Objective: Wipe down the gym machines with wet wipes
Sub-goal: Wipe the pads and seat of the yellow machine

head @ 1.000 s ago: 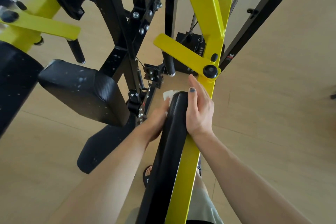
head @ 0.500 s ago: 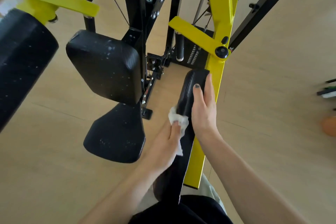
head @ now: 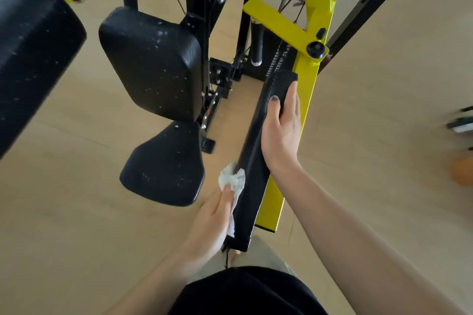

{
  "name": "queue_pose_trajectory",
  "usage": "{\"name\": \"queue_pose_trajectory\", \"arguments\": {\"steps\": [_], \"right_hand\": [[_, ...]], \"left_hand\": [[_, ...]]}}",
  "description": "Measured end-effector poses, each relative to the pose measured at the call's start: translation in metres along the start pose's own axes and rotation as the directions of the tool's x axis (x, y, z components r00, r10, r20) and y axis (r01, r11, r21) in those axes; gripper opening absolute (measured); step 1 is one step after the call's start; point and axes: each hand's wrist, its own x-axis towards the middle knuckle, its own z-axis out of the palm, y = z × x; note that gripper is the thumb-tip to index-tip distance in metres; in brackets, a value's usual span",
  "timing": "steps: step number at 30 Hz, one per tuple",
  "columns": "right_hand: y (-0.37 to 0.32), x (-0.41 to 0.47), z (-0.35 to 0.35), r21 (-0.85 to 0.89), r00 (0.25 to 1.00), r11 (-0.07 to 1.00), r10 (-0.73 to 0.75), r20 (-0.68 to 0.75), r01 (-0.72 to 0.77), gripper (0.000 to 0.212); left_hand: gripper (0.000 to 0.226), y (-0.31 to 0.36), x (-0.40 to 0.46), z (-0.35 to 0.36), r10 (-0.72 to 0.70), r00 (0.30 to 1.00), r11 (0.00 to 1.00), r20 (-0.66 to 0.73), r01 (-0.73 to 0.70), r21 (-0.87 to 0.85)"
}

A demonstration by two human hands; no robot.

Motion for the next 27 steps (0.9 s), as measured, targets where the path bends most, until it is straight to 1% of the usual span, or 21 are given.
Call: {"name": "queue_pose_trajectory", "arguments": {"steps": [2, 3, 5, 6, 7, 8, 9, 10, 11, 12, 14, 16, 17, 18, 19, 20, 21, 23, 24, 25, 27], "right_hand": [[-0.003, -0.002, -0.002, 0.011, 1.0, 1.0, 0.001, 0.028, -0.002, 0.06], [-0.004, -0.004, -0.003, 0.015, 0.999, 1.0, 0.002, 0.039, -0.003, 0.06], [-0.005, -0.013, -0.004, 0.028, 0.998, 0.999, 0.017, 0.058, -0.019, 0.06], [-0.004, -0.021, -0.005, 0.034, 0.997, 0.999, 0.027, 0.069, -0.03, 0.061], [-0.002, -0.031, -0.006, 0.036, 0.996, 0.999, 0.036, 0.08, -0.039, 0.061], [0.0, -0.042, -0.006, 0.035, 0.995, 0.999, 0.038, 0.092, -0.042, 0.061], [0.003, -0.05, -0.006, 0.03, 0.994, 0.999, 0.036, 0.102, -0.039, 0.062], [0.006, -0.057, -0.007, 0.025, 0.993, 0.999, 0.031, 0.11, -0.034, 0.062], [0.009, -0.061, -0.007, 0.021, 0.993, 0.999, 0.024, 0.113, -0.026, 0.062], [0.011, -0.062, -0.007, 0.018, 0.994, 1.0, 0.016, 0.112, -0.018, 0.062], [0.01, -0.062, -0.005, 0.01, 0.995, 1.0, 0.009, 0.101, -0.01, 0.061], [0.009, -0.063, -0.005, 0.006, 0.996, 1.0, 0.007, 0.085, -0.008, 0.061], [0.009, -0.063, -0.005, 0.006, 0.997, 1.0, 0.004, 0.079, -0.005, 0.06], [0.009, -0.064, -0.005, 0.007, 0.997, 1.0, 0.0, 0.075, -0.001, 0.06], [0.009, -0.064, -0.004, 0.007, 0.997, 1.0, -0.004, 0.071, 0.003, 0.06], [0.009, -0.064, -0.004, 0.004, 0.998, 1.0, -0.008, 0.064, 0.008, 0.06], [0.009, -0.064, -0.003, 0.0, 0.998, 1.0, -0.012, 0.055, 0.012, 0.06], [0.009, -0.063, -0.002, -0.014, 0.999, 1.0, -0.014, 0.042, 0.015, 0.06], [0.01, -0.063, -0.001, -0.026, 0.999, 1.0, -0.01, 0.04, 0.011, 0.06], [0.01, -0.063, -0.001, -0.036, 0.999, 0.999, -0.007, 0.036, 0.008, 0.06], [0.01, -0.064, 0.0, -0.049, 1.0, 0.999, -0.01, 0.024, 0.011, 0.06]], "left_hand": [[0.038, 0.01, 0.014, 0.003, -0.105, 0.993, 0.994, -0.061, 0.106, 0.014], [0.041, 0.017, 0.029, 0.004, -0.158, 0.986, 0.986, -0.053, 0.16, 0.039], [0.046, 0.032, 0.057, 0.007, -0.202, 0.979, 0.979, -0.043, 0.203, 0.035], [0.048, 0.04, 0.068, 0.008, -0.199, 0.977, 0.979, -0.073, 0.202, 0.036], [0.05, 0.044, 0.072, 0.008, -0.173, 0.979, 0.982, -0.108, 0.18, 0.062], [0.051, 0.043, 0.066, 0.009, -0.123, 0.988, 0.987, -0.096, 0.133, 0.096], [0.047, 0.042, 0.051, 0.011, -0.034, 0.996, 0.995, -0.076, 0.041, 0.089], [0.041, 0.038, 0.027, 0.013, 0.041, 0.997, 0.998, -0.065, -0.037, 0.054], [0.034, 0.03, 0.003, 0.015, 0.066, 0.994, 0.998, -0.082, -0.067, -0.005], [0.033, 0.024, -0.021, 0.019, 0.042, 0.994, 0.994, -0.102, -0.051, -0.093], [0.032, -0.003, -0.052, 0.026, -0.031, 0.98, 0.984, -0.196, -0.005, -0.18], [0.029, -0.019, -0.057, 0.033, -0.168, 0.939, 0.967, -0.301, 0.099, -0.233], [0.033, -0.018, -0.052, 0.035, -0.219, 0.919, 0.959, -0.327, 0.142, -0.246], [0.039, -0.017, -0.045, 0.034, -0.259, 0.91, 0.944, -0.322, 0.17, -0.282], [0.045, -0.018, -0.032, 0.033, -0.345, 0.89, 0.899, -0.296, 0.223, -0.378], [0.047, -0.021, -0.018, 0.029, -0.441, 0.861, 0.829, -0.253, 0.282, -0.483], [0.044, -0.023, -0.007, 0.023, -0.508, 0.837, 0.766, -0.206, 0.329, -0.553], [0.031, -0.03, 0.003, 0.015, -0.517, 0.847, 0.718, -0.128, 0.347, -0.603], [0.03, -0.037, 0.005, 0.014, -0.521, 0.847, 0.689, -0.11, 0.341, -0.64], [0.034, -0.041, 0.004, 0.015, -0.554, 0.826, 0.658, -0.107, 0.355, -0.665], [0.047, -0.038, -0.012, 0.02, -0.583, 0.807, 0.635, -0.093, 0.38, -0.673]]}}
